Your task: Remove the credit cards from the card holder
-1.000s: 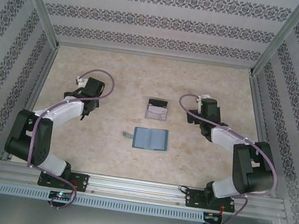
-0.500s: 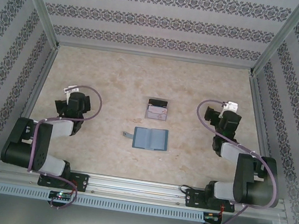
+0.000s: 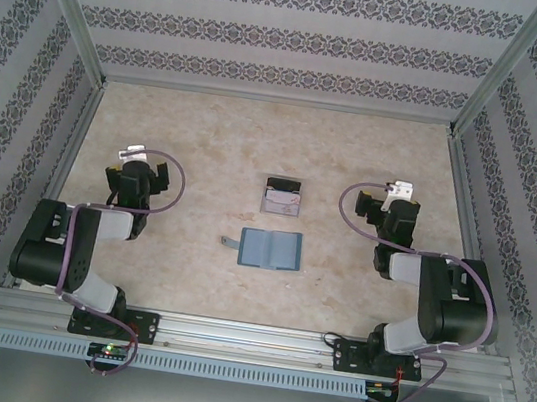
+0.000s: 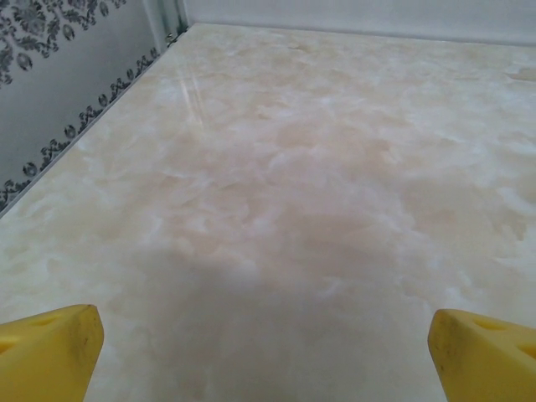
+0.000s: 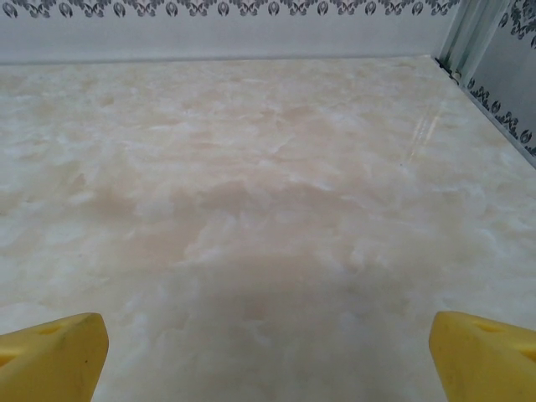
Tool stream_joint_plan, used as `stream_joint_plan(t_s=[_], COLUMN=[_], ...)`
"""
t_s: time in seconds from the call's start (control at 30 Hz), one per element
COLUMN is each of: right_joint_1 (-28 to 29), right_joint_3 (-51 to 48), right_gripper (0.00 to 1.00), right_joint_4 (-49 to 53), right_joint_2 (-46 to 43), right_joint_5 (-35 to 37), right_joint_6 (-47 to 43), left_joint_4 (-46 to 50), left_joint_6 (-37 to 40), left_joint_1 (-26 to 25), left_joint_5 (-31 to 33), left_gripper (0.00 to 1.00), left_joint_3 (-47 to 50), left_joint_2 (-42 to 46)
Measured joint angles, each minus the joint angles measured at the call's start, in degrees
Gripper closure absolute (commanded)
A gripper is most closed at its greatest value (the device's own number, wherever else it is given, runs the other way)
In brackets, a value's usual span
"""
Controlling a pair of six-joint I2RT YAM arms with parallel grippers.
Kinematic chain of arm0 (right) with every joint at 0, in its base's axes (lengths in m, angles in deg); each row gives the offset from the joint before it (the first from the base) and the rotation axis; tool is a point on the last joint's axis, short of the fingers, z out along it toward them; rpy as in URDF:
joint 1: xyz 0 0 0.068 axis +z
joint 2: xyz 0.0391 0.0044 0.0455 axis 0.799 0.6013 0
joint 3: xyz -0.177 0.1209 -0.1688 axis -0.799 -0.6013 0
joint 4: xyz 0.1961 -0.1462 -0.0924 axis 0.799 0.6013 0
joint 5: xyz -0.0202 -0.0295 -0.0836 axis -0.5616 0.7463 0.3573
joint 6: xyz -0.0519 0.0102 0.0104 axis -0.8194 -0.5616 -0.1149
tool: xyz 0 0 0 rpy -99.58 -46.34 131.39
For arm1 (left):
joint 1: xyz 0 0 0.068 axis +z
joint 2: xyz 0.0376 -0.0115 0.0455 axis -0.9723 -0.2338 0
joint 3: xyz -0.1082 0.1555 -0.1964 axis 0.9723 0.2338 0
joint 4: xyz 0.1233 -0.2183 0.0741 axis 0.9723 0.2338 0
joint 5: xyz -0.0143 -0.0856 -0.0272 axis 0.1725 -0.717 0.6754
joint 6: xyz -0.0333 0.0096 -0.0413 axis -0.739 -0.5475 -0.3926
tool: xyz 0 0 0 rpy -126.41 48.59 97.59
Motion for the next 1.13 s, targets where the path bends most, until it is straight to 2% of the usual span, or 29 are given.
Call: stream_joint_plan(t_s=[0.4,0.53,0.6,1.13], right_joint_1=[0.0,0.0,0.0,0.0], right_joint_3=[-0.02,-0.02,-0.02,-0.02], right_gripper=[0.02,0.02,0.02,0.02], right_joint_4=[-1.07,-1.09,-1.07,-1.09], right_joint_2=[0.0,0.0,0.0,0.0], right_joint_5=[0.0,0.0,0.0,-0.04], right_joint_6=[0.0,0.0,0.0,-0.17], left_joint_4=[-2.51,-9.53,-9.51,-12.39], left_joint_6=[3.19,3.76,4.02,4.48], left_joint_1=[-0.48,-0.48,-0.48,-0.48], left_joint_5=[-4.37,-5.75,-6.23,-6.27], left_gripper=[0.0,0.0,0.0,0.0], left_joint_3=[-0.17,3.06,4.11,4.31], left_joint_2=[-1.27,-3.13,-3.87,-4.57])
